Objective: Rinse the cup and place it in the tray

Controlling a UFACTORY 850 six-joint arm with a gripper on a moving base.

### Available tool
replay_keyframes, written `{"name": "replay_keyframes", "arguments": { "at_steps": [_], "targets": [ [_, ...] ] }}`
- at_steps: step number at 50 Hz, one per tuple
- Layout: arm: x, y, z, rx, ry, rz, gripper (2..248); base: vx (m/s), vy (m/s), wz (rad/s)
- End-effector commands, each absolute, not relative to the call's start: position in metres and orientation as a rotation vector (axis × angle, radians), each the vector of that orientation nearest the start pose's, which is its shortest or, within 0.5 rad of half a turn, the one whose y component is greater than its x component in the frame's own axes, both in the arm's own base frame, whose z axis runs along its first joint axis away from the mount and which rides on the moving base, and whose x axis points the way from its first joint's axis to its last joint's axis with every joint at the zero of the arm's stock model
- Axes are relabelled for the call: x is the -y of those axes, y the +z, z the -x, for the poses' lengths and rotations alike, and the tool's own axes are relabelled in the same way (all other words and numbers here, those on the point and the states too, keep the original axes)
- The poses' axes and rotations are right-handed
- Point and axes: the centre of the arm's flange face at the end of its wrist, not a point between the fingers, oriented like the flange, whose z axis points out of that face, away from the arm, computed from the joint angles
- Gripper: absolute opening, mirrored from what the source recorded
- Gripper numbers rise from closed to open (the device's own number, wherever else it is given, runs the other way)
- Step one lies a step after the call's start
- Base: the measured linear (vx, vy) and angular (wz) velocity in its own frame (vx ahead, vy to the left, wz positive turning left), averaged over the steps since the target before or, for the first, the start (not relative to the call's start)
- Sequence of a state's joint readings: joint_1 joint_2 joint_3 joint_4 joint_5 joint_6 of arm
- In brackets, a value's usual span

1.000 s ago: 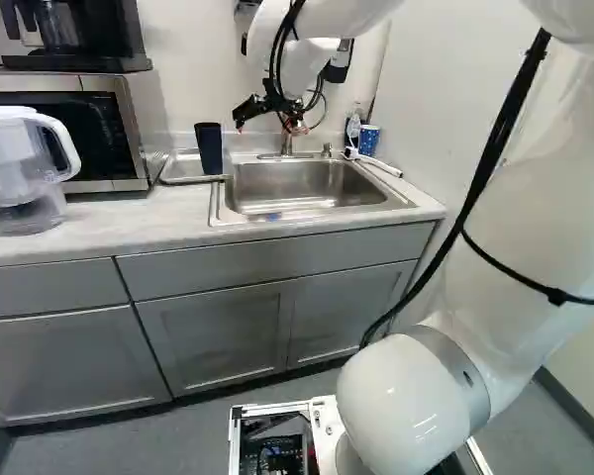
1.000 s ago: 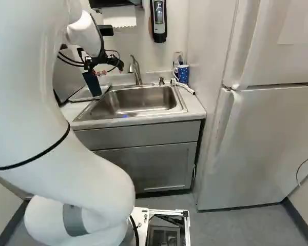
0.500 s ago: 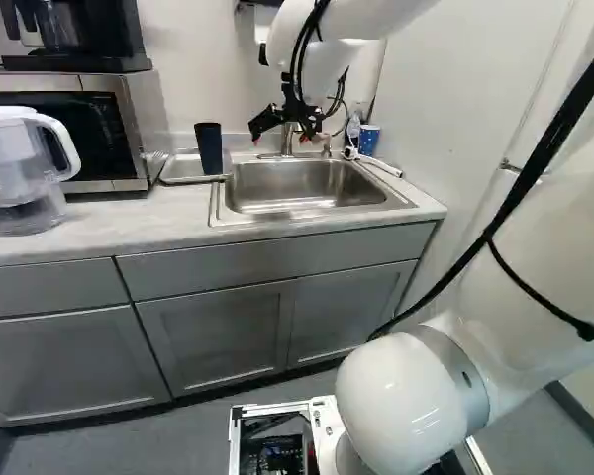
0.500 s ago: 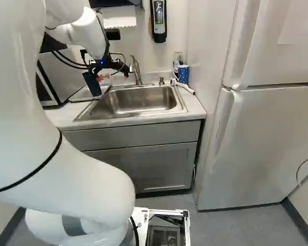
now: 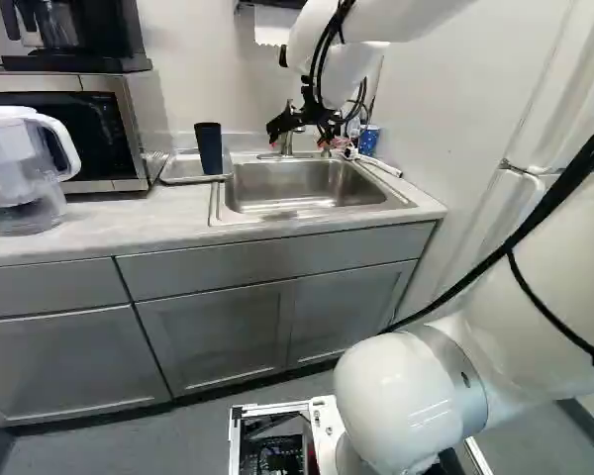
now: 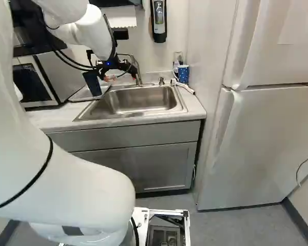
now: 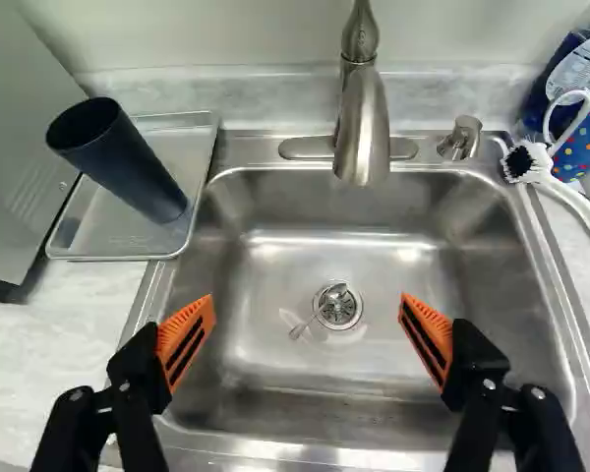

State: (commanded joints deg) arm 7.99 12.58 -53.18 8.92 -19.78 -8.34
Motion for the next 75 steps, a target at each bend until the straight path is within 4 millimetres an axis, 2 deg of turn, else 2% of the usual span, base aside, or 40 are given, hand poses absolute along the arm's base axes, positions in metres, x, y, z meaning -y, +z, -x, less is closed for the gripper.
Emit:
{"name": "replay_keyframes", "arguments": {
  "at_steps": [44, 75],
  "targets": [
    [-0.0644, 0.6443, -0.4251, 0.225, -1.185, 2.789, 247, -0.001, 0.000, 0.000],
    [-0.0644, 0.6443, -0.4251, 0.225, -1.185, 2.789, 247, -0.082, -0.002, 0.006]
  ]
}}
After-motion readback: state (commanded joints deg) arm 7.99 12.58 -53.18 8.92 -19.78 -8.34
